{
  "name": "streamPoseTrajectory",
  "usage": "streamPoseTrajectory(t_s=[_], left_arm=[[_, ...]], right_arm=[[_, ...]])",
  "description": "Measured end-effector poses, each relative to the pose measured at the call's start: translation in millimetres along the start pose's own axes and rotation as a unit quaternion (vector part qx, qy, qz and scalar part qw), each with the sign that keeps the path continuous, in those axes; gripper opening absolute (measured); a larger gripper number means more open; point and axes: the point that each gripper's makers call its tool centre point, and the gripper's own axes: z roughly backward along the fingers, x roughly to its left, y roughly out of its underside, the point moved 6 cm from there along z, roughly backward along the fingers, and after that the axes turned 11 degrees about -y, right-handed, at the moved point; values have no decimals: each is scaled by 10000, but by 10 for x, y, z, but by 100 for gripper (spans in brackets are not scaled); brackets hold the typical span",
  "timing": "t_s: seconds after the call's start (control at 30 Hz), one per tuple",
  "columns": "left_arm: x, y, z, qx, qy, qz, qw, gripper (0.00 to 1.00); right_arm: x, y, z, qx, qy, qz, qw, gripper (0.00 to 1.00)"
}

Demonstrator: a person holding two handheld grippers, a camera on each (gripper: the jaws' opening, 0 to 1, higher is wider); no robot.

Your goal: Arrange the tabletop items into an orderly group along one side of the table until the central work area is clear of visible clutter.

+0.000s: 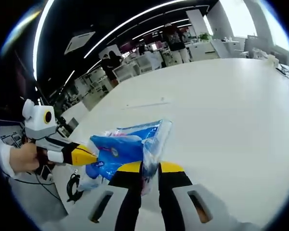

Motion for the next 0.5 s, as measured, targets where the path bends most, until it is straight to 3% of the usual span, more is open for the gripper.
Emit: streamPoseTrajectory(t_s=[0.5], left_arm=[[28,139,-336,285,-113,121,9995,0]], right_arm=[[-319,171,-175,283,14,78,9996,8]])
